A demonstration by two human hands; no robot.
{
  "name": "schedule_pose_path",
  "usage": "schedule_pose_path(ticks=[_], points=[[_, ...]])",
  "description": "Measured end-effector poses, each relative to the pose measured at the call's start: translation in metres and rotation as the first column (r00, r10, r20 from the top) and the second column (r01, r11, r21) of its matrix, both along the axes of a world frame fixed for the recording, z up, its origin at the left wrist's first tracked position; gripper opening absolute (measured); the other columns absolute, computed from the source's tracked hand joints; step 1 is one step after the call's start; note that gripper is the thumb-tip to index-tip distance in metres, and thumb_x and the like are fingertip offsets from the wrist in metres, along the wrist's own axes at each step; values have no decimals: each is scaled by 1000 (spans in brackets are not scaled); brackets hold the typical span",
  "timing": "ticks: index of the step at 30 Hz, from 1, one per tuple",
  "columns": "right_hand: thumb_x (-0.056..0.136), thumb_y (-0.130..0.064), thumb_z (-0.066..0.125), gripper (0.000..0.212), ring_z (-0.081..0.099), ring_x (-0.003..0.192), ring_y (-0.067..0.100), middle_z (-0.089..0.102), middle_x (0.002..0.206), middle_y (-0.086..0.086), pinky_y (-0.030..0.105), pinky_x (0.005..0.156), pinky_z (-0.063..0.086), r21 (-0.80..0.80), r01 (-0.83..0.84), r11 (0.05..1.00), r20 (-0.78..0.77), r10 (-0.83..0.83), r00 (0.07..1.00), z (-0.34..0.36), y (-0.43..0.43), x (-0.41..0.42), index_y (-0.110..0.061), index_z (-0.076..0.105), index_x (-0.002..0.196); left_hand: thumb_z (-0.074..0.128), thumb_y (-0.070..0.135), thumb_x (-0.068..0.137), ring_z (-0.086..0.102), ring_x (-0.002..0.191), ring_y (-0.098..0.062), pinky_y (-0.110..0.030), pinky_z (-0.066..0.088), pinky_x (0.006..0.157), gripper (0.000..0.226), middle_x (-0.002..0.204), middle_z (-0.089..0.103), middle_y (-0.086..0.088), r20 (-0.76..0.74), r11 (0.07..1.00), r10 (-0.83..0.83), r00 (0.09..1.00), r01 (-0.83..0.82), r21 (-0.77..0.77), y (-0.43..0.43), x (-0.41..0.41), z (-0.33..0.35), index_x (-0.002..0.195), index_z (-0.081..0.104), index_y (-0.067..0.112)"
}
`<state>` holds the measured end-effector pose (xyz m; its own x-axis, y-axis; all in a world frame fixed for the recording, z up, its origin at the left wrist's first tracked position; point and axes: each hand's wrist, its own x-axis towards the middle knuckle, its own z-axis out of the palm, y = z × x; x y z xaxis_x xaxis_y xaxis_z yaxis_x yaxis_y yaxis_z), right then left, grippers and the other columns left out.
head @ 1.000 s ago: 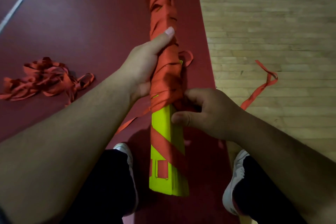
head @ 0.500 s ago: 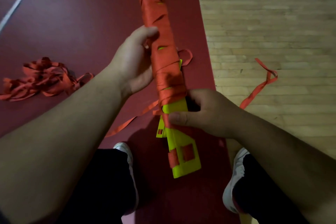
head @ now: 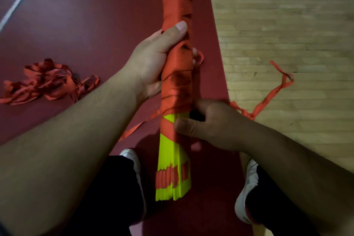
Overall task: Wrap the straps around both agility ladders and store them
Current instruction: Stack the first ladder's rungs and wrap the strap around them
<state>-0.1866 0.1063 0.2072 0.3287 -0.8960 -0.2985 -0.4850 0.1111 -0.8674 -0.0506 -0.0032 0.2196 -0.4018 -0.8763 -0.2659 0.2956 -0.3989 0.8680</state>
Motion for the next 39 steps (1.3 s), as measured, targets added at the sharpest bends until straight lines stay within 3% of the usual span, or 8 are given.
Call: schedule_pose_path(ticks=[8,13,17,20,22,26,32,39], points=[[69,-82,62,69,69,68,14,74,82,1,37,72,58,6,-14,1000,-136,15,991,-13,0,4,-18,71,92,70,16,91,60,54,-10,-24,48,53,11,65,63,4,210,966,157,965,-106,-236,4,-7,-9,97,62,12],[75,-59,77,47,73,86,17,75,93,5,34,81,58,23,5,1000,58,-6,998,-6,-1,-5,-18,71,96,48,35,102,64,53,-14,-24,53,49,32,70,68,-3,-155,996,50,987,-38,76,3,1,8,91,65,11],[80,-41,76,31,71,89,6,74,100,-1,20,80,55,28,-78,997,118,75,990,1,2,-2,-18,69,99,46,53,96,71,92,-28,-43,56,90,40,100,69,-12,-175,988,-97,980,116,98,1,10,6,112,59,18],[70,-65,75,44,72,96,15,75,102,-5,34,86,57,40,-137,990,40,136,990,1,-1,-4,-38,65,104,43,47,99,66,63,-21,-34,57,72,35,75,66,-7,-165,988,-105,981,122,98,2,10,10,109,56,16],[68,-84,61,69,71,97,23,75,105,8,40,88,56,45,-119,992,-3,119,993,0,-4,-9,-30,68,110,45,45,98,63,58,-20,-31,57,64,33,72,63,-7,-144,990,-103,984,115,83,1,11,12,108,56,15],[94,-63,47,54,66,97,44,72,103,26,54,90,50,189,65,980,80,-81,993,-10,-10,-19,-18,76,97,42,48,100,65,63,-17,-31,57,64,38,75,65,-4,-122,993,-76,990,87,84,-10,22,10,116,53,16],[95,-33,64,12,65,67,3,73,78,-7,16,62,47,117,-187,975,-221,209,953,-5,-16,-32,-31,72,87,42,49,99,65,64,-16,-31,56,65,37,76,65,-2,-101,997,-37,994,44,68,-18,36,9,115,53,17],[89,-16,73,17,62,64,-8,67,67,-23,9,62,43,14,-216,976,-276,212,937,-4,-16,-38,-30,64,83,44,44,98,64,59,-18,-27,55,60,33,70,65,-3,-60,998,-63,996,64,28,-15,32,9,116,51,17]])
